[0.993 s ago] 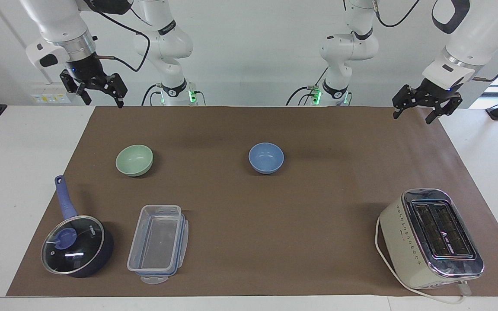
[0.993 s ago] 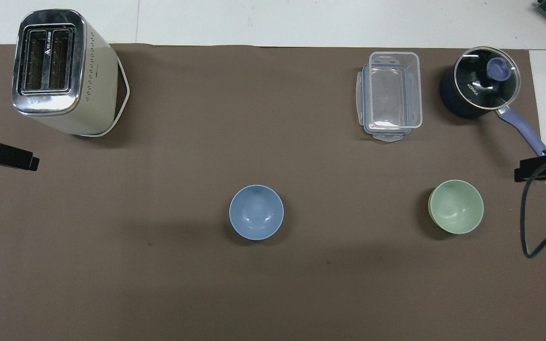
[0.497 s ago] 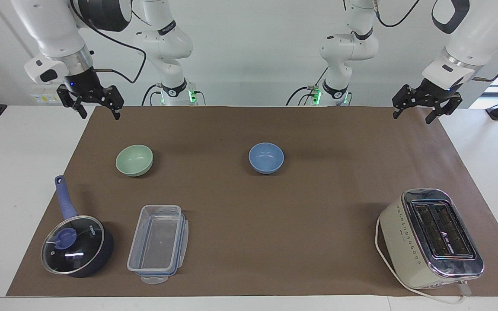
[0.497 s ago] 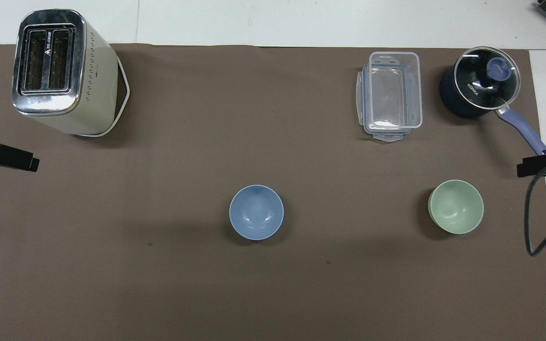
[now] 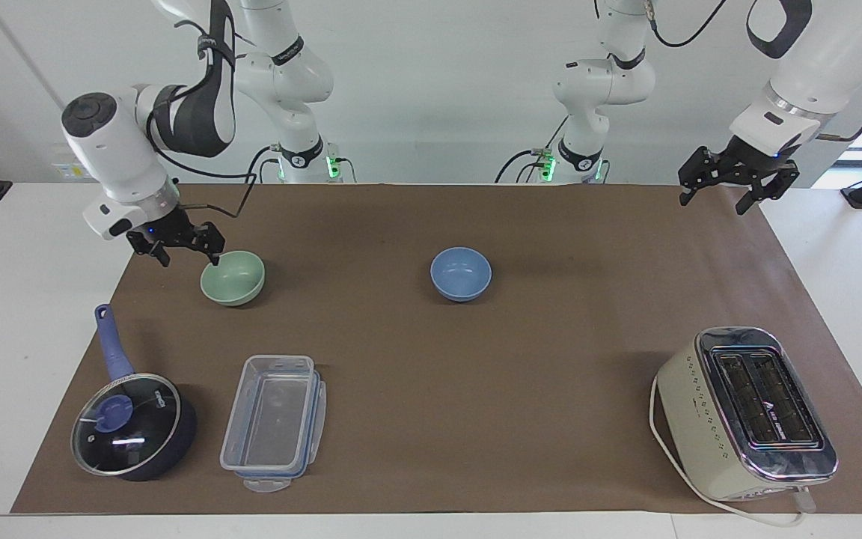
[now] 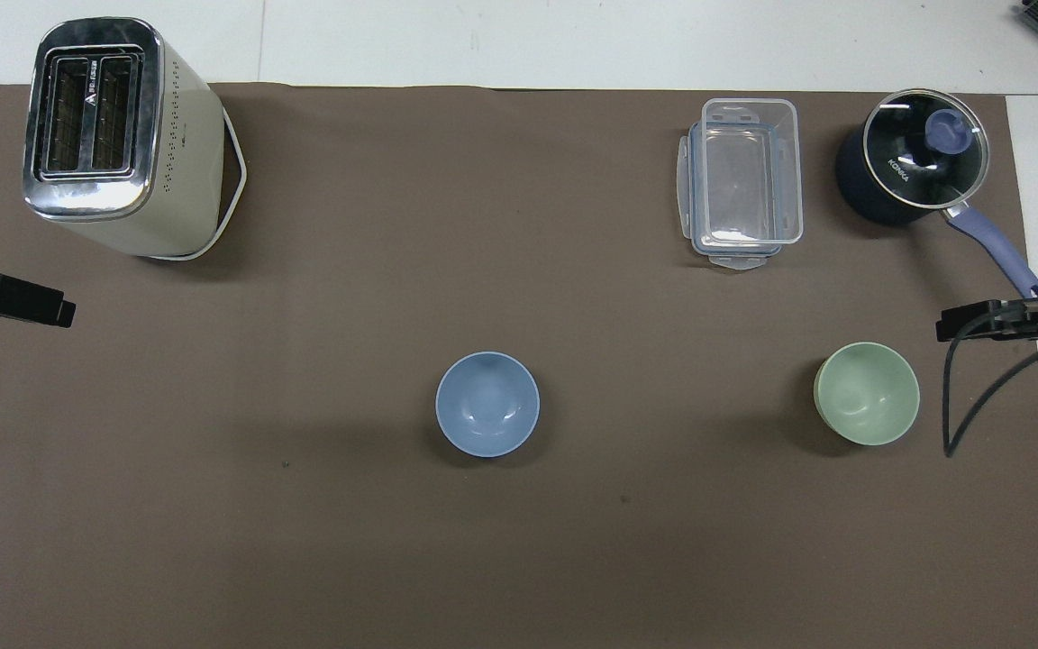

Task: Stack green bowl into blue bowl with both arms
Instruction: 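Move the right gripper to the green bowl rim and grasp it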

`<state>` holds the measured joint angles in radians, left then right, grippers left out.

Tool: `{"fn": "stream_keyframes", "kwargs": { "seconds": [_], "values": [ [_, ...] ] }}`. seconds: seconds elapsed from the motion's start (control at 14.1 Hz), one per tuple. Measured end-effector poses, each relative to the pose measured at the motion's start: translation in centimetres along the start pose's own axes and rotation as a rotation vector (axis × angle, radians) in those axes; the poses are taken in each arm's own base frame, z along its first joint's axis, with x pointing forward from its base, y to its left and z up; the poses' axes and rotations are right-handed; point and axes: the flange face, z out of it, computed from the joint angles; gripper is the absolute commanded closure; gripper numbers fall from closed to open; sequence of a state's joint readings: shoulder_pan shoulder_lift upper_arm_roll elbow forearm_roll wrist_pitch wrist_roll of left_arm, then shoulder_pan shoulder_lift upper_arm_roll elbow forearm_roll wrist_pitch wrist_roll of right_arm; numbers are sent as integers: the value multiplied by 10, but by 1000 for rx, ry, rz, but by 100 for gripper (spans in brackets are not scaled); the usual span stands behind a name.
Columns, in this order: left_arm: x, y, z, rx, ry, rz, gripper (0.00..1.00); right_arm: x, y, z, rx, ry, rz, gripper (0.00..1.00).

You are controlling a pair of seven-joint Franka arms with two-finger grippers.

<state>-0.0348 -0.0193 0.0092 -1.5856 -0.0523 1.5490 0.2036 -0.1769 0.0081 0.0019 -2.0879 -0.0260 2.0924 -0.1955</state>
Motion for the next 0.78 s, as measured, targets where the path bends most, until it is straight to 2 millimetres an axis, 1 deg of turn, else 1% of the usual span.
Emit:
{"fn": "stream_keyframes", "kwargs": {
  "seconds": [0.14,0.28,0.43,0.5,0.57,0.71,0.78],
  "values": [
    [0,0,-3,1,5,-1,0,-10,8,34,3,-6,4,0],
    [0,-1,-6,2,11,-2,0,-19,17,60,5,-12,-4,0],
    [-1,-1,-6,2,12,-3,0,-28,19,77,10,-28,-4,0],
    [-1,-2,-6,2,12,-3,0,-31,19,81,12,-36,-5,0],
    [-1,-2,-6,2,12,-3,0,-33,19,84,14,-39,-8,3],
    [-1,-2,-6,3,12,-4,0,-35,21,88,13,-35,-11,60],
    [-1,-2,-6,3,12,-4,0,-36,23,89,13,-34,-13,86]
  ]
}}
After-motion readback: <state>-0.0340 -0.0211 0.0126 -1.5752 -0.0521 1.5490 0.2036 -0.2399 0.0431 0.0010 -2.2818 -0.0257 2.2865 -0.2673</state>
